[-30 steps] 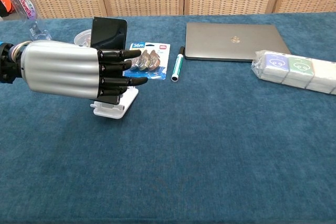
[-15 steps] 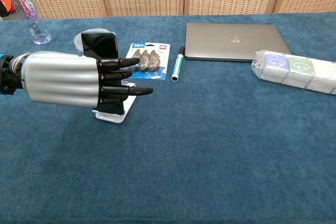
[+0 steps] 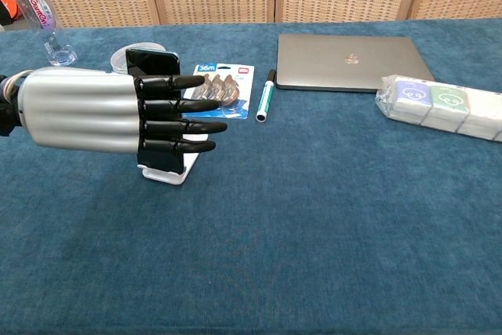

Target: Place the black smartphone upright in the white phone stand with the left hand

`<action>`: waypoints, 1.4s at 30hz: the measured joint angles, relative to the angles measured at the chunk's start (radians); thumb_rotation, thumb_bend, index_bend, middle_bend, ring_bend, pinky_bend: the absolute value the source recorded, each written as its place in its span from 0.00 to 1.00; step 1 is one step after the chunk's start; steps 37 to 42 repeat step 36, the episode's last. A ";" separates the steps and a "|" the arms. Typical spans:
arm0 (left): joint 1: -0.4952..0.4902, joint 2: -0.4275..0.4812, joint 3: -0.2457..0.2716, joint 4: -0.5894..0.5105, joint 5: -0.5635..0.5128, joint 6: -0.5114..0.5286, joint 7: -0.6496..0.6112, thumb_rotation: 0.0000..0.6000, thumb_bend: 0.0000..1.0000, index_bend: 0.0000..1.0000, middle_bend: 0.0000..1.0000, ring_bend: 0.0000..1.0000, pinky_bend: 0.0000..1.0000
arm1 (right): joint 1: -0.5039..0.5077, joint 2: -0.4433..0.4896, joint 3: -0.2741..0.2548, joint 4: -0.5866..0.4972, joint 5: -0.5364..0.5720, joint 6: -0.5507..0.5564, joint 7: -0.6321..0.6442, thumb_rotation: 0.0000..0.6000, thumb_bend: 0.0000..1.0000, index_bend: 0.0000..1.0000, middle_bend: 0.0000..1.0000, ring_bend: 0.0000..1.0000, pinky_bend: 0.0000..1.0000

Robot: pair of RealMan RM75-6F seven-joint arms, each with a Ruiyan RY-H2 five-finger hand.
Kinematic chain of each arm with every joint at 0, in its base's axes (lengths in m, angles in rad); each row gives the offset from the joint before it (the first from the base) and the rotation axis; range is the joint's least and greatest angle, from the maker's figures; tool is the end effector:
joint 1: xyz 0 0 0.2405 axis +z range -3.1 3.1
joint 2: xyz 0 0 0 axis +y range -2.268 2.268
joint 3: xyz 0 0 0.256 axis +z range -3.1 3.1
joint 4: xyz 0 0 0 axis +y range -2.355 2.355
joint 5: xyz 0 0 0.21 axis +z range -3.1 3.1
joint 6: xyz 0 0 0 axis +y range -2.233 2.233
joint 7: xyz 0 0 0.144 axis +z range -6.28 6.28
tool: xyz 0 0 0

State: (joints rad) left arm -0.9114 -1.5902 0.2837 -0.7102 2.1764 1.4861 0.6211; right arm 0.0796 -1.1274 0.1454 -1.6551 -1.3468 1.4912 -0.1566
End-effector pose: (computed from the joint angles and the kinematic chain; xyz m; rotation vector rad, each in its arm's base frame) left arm -0.1809 0.3237 0.0018 -2.1508 1.2467 -0.7957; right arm -0.3146 -0.1965 0.1747 1.2348 -0.8346 0.8113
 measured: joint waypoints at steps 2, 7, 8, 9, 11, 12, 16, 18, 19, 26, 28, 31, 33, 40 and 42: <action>0.003 0.013 -0.001 -0.018 0.000 0.010 -0.001 1.00 0.09 0.00 0.00 0.00 0.12 | 0.001 -0.001 -0.002 0.000 0.000 -0.003 -0.002 1.00 0.00 0.00 0.00 0.00 0.00; 0.022 0.078 0.002 -0.108 -0.001 0.037 0.003 1.00 0.03 0.00 0.00 0.00 0.10 | 0.002 -0.005 -0.008 0.000 -0.004 -0.008 -0.010 1.00 0.00 0.00 0.00 0.00 0.00; 0.029 0.093 0.002 -0.131 -0.003 0.042 0.005 1.00 0.01 0.00 0.00 0.00 0.09 | 0.002 -0.006 -0.009 -0.001 -0.005 -0.009 -0.011 1.00 0.00 0.00 0.00 0.00 0.00; 0.038 0.113 0.001 -0.164 -0.007 0.051 0.007 1.00 0.00 0.00 0.00 0.00 0.08 | 0.002 -0.006 -0.010 -0.002 -0.006 -0.008 -0.011 1.00 0.00 0.00 0.00 0.00 0.00; 0.056 0.143 -0.002 -0.214 -0.017 0.069 0.009 1.00 0.00 0.00 0.00 0.00 0.06 | 0.001 -0.006 -0.011 -0.004 -0.010 -0.007 -0.012 1.00 0.00 0.00 0.00 0.00 0.00; 0.071 0.163 -0.006 -0.248 -0.026 0.084 0.010 1.00 0.00 0.00 0.00 0.00 0.04 | 0.001 -0.006 -0.012 -0.005 -0.011 -0.006 -0.012 1.00 0.00 0.00 0.00 0.00 0.00; 0.126 0.220 -0.017 -0.355 -0.068 0.136 -0.017 1.00 0.00 0.00 0.00 0.00 0.02 | 0.000 -0.006 -0.016 -0.010 -0.019 -0.004 -0.013 1.00 0.00 0.00 0.00 0.00 0.00; 0.153 0.245 -0.022 -0.402 -0.091 0.164 -0.059 1.00 0.00 0.00 0.00 0.00 0.02 | 0.000 -0.006 -0.018 -0.012 -0.022 -0.004 -0.014 1.00 0.00 0.00 0.00 0.00 0.00; 0.165 0.253 -0.025 -0.422 -0.102 0.177 -0.081 1.00 0.00 0.00 0.00 0.00 0.02 | 0.000 -0.006 -0.019 -0.014 -0.026 -0.003 -0.015 1.00 0.00 0.00 0.00 0.00 0.00; 0.312 0.277 -0.073 -0.593 -0.295 0.326 -0.321 1.00 0.00 0.00 0.00 0.00 0.02 | 0.000 0.000 -0.028 -0.031 -0.043 -0.004 -0.012 1.00 0.00 0.00 0.00 0.00 0.00; 0.364 0.277 -0.096 -0.652 -0.392 0.338 -0.387 1.00 0.00 0.00 0.00 0.00 0.02 | -0.002 0.002 -0.028 -0.030 -0.044 0.000 -0.015 1.00 0.00 0.00 0.00 0.00 0.00; 0.436 0.275 -0.135 -0.738 -0.523 0.340 -0.454 1.00 0.00 0.00 0.00 0.00 0.01 | -0.004 0.003 -0.027 -0.025 -0.045 0.009 -0.030 1.00 0.00 0.00 0.00 0.00 0.00; 0.480 0.275 -0.158 -0.794 -0.603 0.332 -0.485 1.00 0.00 0.00 0.00 0.00 0.00 | -0.006 0.005 -0.026 -0.026 -0.045 0.012 -0.029 1.00 0.00 0.00 0.00 0.00 0.00; 0.528 0.282 -0.184 -0.865 -0.700 0.297 -0.506 1.00 0.00 0.00 0.00 0.00 0.00 | -0.011 0.013 -0.025 -0.033 -0.045 0.019 -0.022 1.00 0.00 0.00 0.00 0.00 0.00; 0.528 0.282 -0.184 -0.865 -0.700 0.297 -0.506 1.00 0.00 0.00 0.00 0.00 0.00 | -0.011 0.013 -0.025 -0.033 -0.045 0.019 -0.022 1.00 0.00 0.00 0.00 0.00 0.00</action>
